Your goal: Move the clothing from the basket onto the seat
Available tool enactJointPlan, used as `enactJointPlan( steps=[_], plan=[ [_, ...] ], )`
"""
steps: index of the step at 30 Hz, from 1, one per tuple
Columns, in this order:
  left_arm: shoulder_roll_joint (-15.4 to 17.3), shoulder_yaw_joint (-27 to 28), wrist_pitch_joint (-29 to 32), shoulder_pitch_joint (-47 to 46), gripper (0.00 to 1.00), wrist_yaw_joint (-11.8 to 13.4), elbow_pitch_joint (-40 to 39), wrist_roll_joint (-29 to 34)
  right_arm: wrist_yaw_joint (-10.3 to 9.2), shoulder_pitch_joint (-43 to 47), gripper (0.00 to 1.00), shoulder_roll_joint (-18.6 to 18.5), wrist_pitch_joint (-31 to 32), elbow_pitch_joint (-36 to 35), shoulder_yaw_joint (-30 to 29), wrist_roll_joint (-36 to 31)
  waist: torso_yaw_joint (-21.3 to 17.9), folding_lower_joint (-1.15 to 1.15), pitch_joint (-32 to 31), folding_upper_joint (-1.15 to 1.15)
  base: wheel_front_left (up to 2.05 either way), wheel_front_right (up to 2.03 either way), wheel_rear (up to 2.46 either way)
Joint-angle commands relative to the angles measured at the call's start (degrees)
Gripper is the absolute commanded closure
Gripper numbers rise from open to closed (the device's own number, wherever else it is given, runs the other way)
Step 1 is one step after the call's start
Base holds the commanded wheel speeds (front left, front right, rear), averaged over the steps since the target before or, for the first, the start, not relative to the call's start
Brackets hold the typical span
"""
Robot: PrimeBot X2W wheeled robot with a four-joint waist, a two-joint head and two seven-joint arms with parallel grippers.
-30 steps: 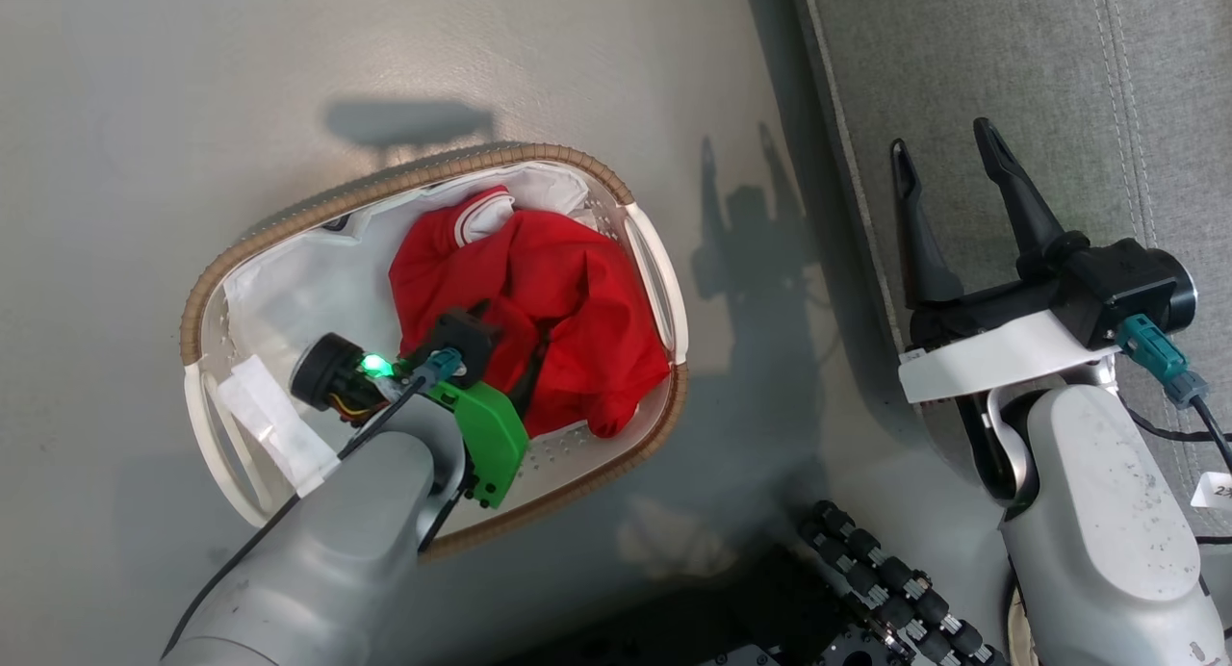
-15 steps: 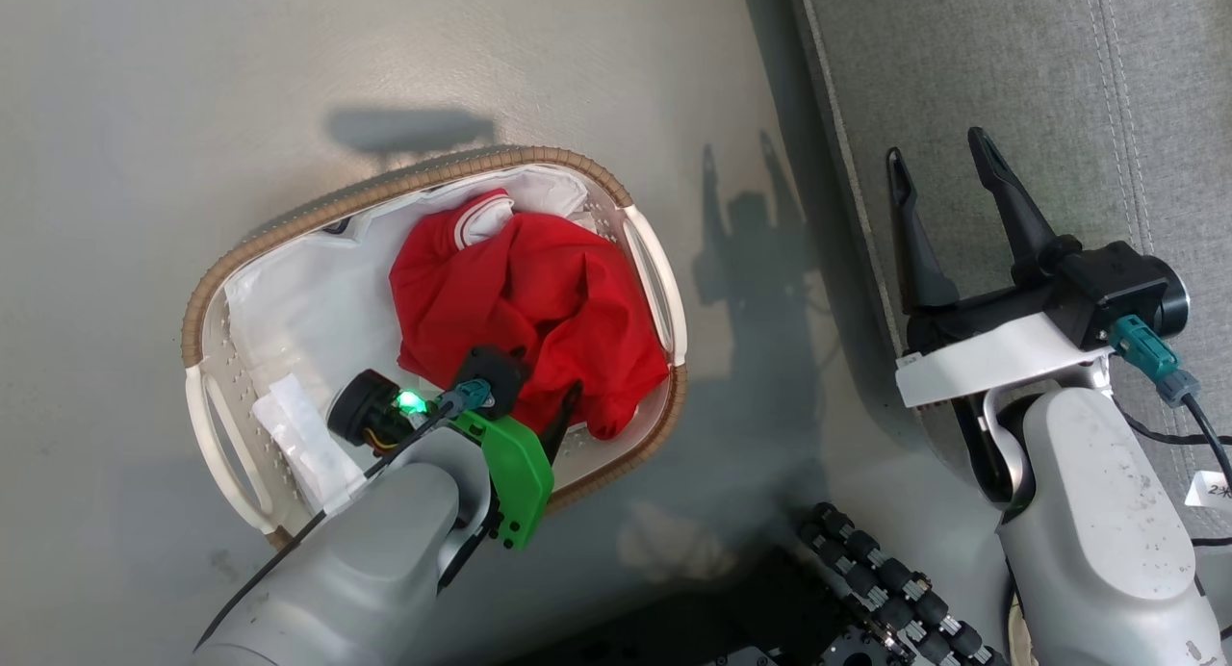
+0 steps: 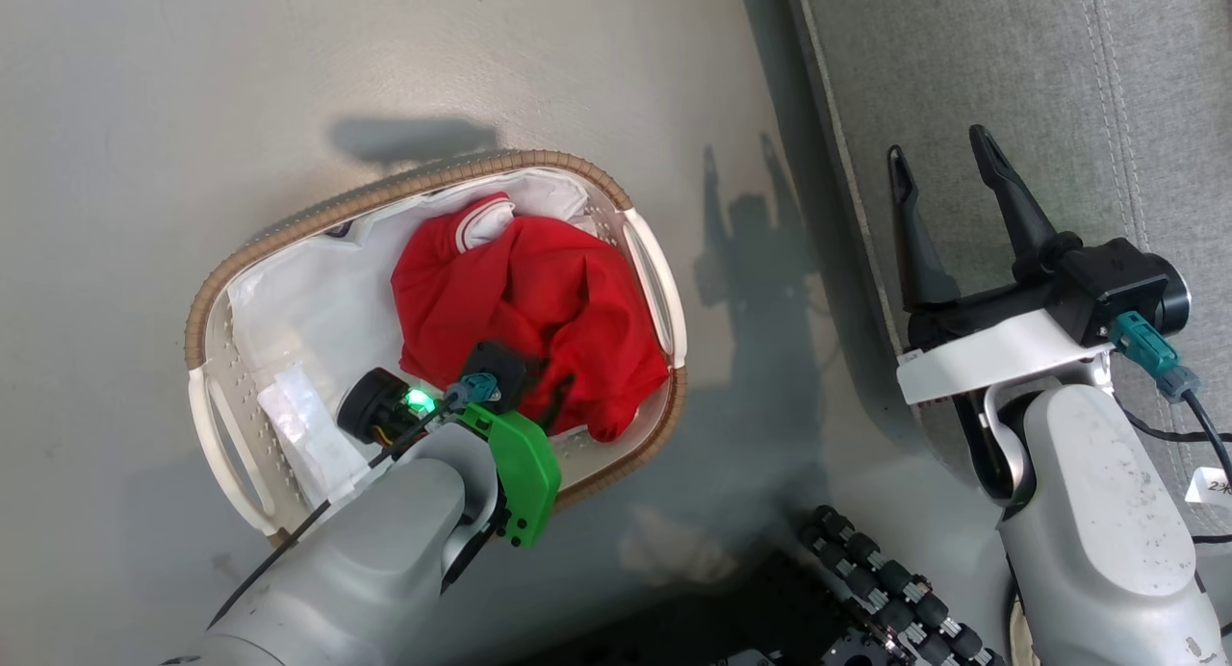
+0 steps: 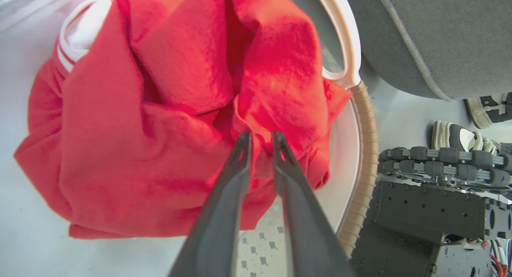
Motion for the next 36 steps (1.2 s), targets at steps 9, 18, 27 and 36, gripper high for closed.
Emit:
enactJointPlan(
  steps=[9,18,27,36],
  plan=[
    [2.6,-0.11,-0.25,1.56,1.0,-0.17,-0.47,-0.54,-0.06,-1.93,0.0,-0.1,-0.09,1.24,1.38,1.95,-1.57,0.0,-2.72,0.0,0.0,0.0,0.0],
    [2.49,0.35,-1.62,4.1,1.0,-0.18,-1.74,-2.56,-0.06,-2.72,0.0,-0.15,-0.09,5.0,3.09,2.94,0.03,0.0,-12.99,0.0,0.0,0.0,0.0],
    [1.5,8.14,-1.42,7.9,1.0,-0.18,-6.8,1.6,-0.06,0.19,0.0,-0.17,-0.09,8.75,1.84,1.74,4.35,0.0,-23.57,0.0,0.0,0.0,0.0],
    [0.17,21.01,-1.44,15.43,1.0,-0.18,-12.61,8.85,-0.06,5.5,0.0,-0.17,-0.08,12.31,2.25,1.11,8.68,0.0,-34.08,0.0,0.0,0.0,0.0]
  ],
)
